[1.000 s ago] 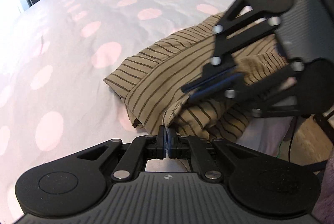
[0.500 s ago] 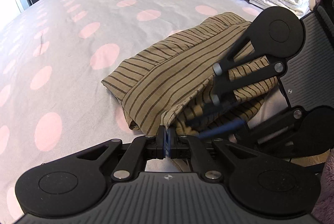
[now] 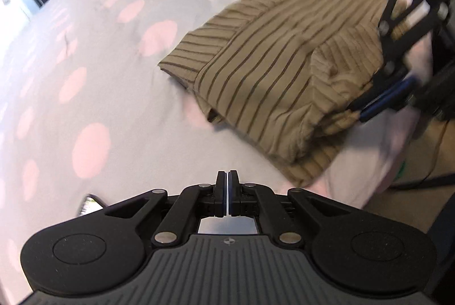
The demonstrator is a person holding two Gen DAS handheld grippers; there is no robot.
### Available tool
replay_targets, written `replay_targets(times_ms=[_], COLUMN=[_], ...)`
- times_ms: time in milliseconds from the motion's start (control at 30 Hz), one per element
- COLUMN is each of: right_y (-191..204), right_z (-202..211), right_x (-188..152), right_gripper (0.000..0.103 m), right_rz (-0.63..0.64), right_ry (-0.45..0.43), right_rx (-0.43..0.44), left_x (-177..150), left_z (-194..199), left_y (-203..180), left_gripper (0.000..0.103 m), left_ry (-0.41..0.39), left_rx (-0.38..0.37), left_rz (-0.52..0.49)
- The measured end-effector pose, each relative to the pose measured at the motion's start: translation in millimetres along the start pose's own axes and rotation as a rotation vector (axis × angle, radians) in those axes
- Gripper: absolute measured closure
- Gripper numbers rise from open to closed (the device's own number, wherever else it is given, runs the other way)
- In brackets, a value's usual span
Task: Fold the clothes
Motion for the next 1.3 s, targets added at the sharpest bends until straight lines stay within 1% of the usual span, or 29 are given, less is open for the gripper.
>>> replay_targets(times_ms=[67, 100, 133, 167, 200, 267, 333, 400, 433, 467, 500, 533, 600, 667, 767, 833, 900, 1000, 1100, 1167, 1200, 1233, 1300], right_y=[-2.6, -2.7, -2.7, -2.8, -2.8, -2.5, -1.9, -4.2, -5.0, -5.3, -6.1, -8.0, -12.3, -18.3, -27.6, -32.6, -32.4, -19.0, -10.7, -9.7, -8.7, -7.0, -5.6], right_z=[4.0, 5.6, 7.2, 8.8, 10.3, 9.1, 10.3, 6.1, 4.8, 5.0, 3.4, 0.6, 2.6, 6.9, 12.5, 17.3, 20.3, 20.1, 16.0, 13.4, 12.4, 12.9, 19.2], right_x=[-2.3, -2.9, -3.5, -4.1, -4.7, -3.5, -2.7, -3.1, -3.2, -3.2, -3.7, -4.2, -3.1, -1.9, -2.3, -3.7, -3.4, -1.8, -2.7, -3.8, -4.1, -3.6, -1.8], right_gripper=[0.1, 0.1, 0.1, 0.099, 0.099, 0.099, 0.099, 0.099, 0.099, 0.099, 0.099, 0.1, 0.1, 0.1, 0.1, 0.1, 0.1, 0.1, 0.099, 0.098, 0.092, 0.092, 0.091], right_rz=[-0.017, -0.019, -0.02, -0.022, -0.023, -0.014, -0.01, -0.013, -0.014, -0.013, -0.013, -0.016, -0.028, -0.047, -0.068, -0.082, -0.093, -0.046, -0.02, -0.024, -0.026, -0.023, -0.012], right_ry=[-0.012, -0.016, -0.02, -0.024, -0.028, -0.03, -0.033, -0.039, -0.041, -0.041, -0.042, -0.044, -0.055, -0.066, -0.069, -0.074, -0.088, -0.091, -0.074, -0.066, -0.064, -0.065, -0.086], right_rx=[-0.005, -0.007, -0.008, -0.01, -0.011, -0.012, -0.013, -0.014, -0.015, -0.017, -0.02, -0.027, -0.042, -0.055, -0.078, -0.074, -0.035, 0.024, 0.046, 0.044, 0.05, 0.064, 0.075], left_x=[1.9, 2.9, 2.9, 2.9, 3.4, 4.9, 6.4, 5.5, 5.1, 6.0, 7.1, 8.2, 10.4, 12.5, 10.3, 7.7, 6.3, 3.1, -1.7, -5.7, -7.7, -7.5, -4.5], left_z=[13.9, 20.9, 26.0, 30.9, 33.9, 29.4, 24.6, 16.6, 12.6, 13.0, 13.8, 14.6, 16.2, 17.9, 16.9, 13.8, 11.4, 11.1, 8.6, 5.1, 3.4, 5.6, 15.2], left_y=[-4.0, -6.0, -11.5, -17.3, -24.5, -30.6, -36.4, -34.1, -32.7, -33.0, -33.3, -33.7, -34.4, -35.0, -33.5, -29.8, -27.9, -27.6, -23.0, -15.3, -11.3, -8.7, -5.9], left_gripper=[0.103, 0.099, 0.094, 0.081, 0.074, 0.073, 0.073, 0.074, 0.077, 0.089, 0.094, 0.095, 0.101, 0.102, 0.103, 0.103, 0.103, 0.103, 0.103, 0.103, 0.103, 0.103, 0.103], left_ry=[-0.053, -0.08, -0.092, -0.104, -0.114, -0.108, -0.101, -0.083, -0.073, -0.086, -0.1, -0.114, -0.142, -0.17, -0.146, -0.124, -0.112, -0.09, -0.034, -0.001, 0.015, 0.004, -0.043], left_rx=[-0.043, -0.064, -0.075, -0.085, -0.089, -0.08, -0.069, -0.06, -0.055, -0.058, -0.062, -0.065, -0.072, -0.079, -0.073, -0.047, -0.032, -0.025, -0.007, 0.045, 0.072, 0.073, 0.048], left_rz=[0.027, 0.04, 0.023, 0.004, -0.025, -0.041, -0.056, -0.022, -0.005, 0.001, 0.006, 0.011, 0.021, 0.032, 0.029, 0.033, 0.034, 0.015, 0.005, 0.012, 0.016, 0.034, 0.068])
Point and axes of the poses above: each gripper's, at about its wrist camera, not at the fingertips, and z roughly against the way its jaws point, y to its left, x to its top, the point moved 4 cm from there along -z, roughly the way its jaws point, and after that the axes turned 2 degrees about z, right-handed, at the moved point
